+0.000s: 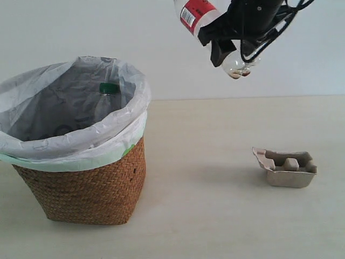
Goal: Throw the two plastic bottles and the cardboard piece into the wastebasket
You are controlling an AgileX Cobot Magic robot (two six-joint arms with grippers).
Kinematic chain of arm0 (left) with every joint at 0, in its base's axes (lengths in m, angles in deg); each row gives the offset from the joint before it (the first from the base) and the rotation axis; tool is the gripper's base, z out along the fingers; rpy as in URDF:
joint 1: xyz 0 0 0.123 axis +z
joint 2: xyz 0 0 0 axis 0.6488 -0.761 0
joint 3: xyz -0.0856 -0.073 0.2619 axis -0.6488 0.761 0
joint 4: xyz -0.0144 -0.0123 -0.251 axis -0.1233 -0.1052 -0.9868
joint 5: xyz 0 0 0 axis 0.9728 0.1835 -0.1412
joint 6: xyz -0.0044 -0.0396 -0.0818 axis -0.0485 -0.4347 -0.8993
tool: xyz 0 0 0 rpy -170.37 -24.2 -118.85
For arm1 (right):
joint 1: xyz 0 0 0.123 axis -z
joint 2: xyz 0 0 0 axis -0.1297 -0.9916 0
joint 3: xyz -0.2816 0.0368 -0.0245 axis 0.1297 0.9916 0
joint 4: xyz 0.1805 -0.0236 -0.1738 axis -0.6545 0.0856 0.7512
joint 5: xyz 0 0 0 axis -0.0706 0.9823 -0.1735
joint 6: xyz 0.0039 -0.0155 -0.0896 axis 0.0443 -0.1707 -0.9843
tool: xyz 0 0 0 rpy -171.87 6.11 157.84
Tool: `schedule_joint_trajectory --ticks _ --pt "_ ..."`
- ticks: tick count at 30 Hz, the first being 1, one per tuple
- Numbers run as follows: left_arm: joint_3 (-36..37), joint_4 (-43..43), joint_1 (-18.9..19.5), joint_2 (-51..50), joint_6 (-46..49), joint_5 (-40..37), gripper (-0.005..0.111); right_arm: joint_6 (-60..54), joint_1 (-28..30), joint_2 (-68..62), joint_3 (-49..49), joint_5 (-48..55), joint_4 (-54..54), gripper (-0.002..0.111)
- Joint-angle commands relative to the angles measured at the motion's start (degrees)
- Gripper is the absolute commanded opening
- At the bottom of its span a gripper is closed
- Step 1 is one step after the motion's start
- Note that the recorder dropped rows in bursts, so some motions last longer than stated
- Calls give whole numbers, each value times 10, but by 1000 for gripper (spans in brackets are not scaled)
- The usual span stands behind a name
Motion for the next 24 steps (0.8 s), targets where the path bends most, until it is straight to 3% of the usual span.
schedule_joint_trajectory --ticks 1,5,10,16,19,24 --pt "2 3 1 1 -3 4 4 3 5 98 136 -95 -10 0" --pt "2 3 1 1 -3 4 4 11 5 182 277 -207 -26 0" --pt "2 3 1 1 -3 4 4 -3 3 293 481 -425 -118 0" --pt "2 3 1 1 -3 4 4 2 -48 373 686 -675 -145 0" --pt "2 3 1 1 -3 4 4 33 -83 384 735 -760 -147 0" --pt "2 3 1 1 -3 4 4 49 -124 383 740 -799 -147 0"
